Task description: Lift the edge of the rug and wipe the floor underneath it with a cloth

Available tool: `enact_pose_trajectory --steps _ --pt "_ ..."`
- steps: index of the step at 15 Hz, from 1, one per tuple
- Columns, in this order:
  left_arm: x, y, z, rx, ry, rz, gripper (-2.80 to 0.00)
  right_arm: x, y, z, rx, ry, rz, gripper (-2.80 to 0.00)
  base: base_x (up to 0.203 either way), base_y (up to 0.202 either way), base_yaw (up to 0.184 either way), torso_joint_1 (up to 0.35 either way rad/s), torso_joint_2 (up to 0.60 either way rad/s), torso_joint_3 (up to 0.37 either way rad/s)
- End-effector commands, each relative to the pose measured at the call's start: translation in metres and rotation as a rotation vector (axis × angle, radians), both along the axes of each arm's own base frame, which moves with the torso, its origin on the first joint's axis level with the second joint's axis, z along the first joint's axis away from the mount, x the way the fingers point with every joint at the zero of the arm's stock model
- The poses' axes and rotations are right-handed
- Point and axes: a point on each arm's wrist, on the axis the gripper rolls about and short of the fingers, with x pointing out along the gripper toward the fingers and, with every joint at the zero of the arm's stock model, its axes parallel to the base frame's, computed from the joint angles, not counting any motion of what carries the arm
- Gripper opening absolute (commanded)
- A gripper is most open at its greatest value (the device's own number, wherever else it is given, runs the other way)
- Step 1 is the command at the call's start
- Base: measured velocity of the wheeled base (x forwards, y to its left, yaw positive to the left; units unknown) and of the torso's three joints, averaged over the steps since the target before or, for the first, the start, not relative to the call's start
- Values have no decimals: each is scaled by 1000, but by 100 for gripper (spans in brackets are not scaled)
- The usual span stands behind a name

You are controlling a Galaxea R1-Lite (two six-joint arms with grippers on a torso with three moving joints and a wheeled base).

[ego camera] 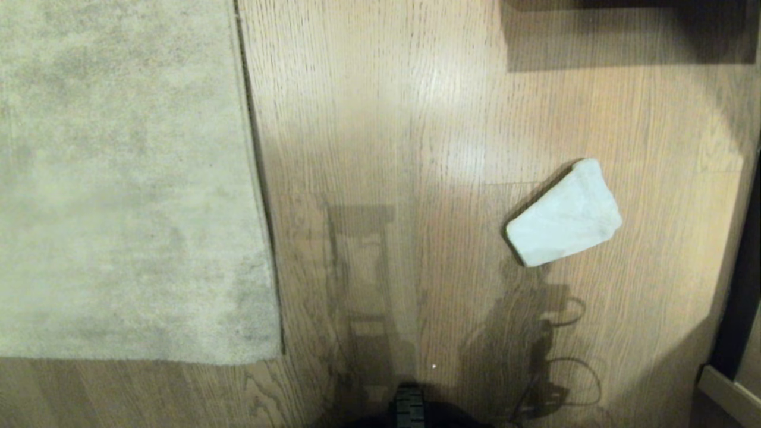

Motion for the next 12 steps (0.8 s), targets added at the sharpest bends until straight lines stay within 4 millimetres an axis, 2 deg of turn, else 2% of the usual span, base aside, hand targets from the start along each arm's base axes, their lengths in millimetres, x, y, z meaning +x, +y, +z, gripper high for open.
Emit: enact_pose_trajectory --steps 1,12 --pt "0 0 0 0 1 0 -280 0 0 0 -1 2 0 -280 0 0 0 0 0 0" --pt "0 0 0 -1 1 0 -280 0 0 0 -1 2 0 -280 0 0 0 0 0 0"
